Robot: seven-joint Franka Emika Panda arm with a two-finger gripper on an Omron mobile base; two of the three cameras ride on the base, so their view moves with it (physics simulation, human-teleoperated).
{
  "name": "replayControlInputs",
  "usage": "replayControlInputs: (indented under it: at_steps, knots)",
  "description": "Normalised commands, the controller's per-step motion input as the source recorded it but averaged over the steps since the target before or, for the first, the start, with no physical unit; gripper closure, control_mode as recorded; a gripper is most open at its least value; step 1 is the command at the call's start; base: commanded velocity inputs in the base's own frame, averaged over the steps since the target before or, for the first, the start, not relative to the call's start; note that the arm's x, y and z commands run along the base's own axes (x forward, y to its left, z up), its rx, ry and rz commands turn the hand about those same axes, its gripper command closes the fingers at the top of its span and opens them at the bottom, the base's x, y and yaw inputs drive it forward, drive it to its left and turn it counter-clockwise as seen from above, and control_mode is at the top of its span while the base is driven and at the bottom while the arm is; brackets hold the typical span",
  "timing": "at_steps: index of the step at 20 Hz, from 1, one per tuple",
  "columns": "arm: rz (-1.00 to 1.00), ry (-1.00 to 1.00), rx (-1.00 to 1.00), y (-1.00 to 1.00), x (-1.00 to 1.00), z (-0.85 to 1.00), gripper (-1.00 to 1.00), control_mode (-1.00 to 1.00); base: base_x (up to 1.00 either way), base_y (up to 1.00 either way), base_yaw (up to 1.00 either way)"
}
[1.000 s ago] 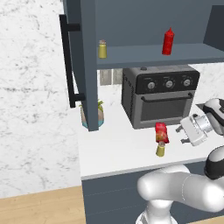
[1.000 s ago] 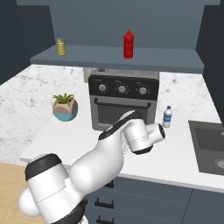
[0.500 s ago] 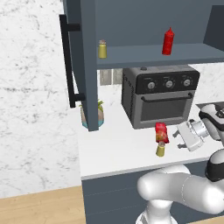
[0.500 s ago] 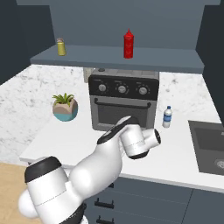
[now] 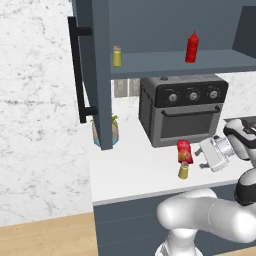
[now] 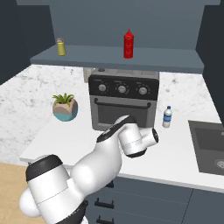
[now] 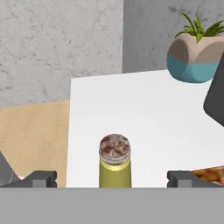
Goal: Put the shaker and condiment bottle from the counter next to their counterparts in the cabinet.
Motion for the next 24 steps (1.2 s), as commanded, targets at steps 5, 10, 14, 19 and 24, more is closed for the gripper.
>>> replayControlInputs:
  at_steps: [5, 10, 14, 19, 24]
  knots:
    - [0.00, 0.00, 0.00, 0.12, 0.01, -0.06, -1.00, -1.00, 0.00, 0.00, 0.00]
    - [0.00, 0.00, 0.00, 0.15, 0.00, -0.10, -1.00, -1.00, 0.00, 0.00, 0.00]
    - [0.00, 0.00, 0.00, 0.16, 0.00, -0.09, -1.00, -1.00, 0.00, 0.00, 0.00]
    - [0.00, 0.00, 0.00, 0.18, 0.00, -0.09, -1.00, -1.00, 0.00, 0.00, 0.00]
    - [0.00, 0.01, 0.00, 0.20, 0.00, -0.10, -1.00, -1.00, 0.00, 0.00, 0.00]
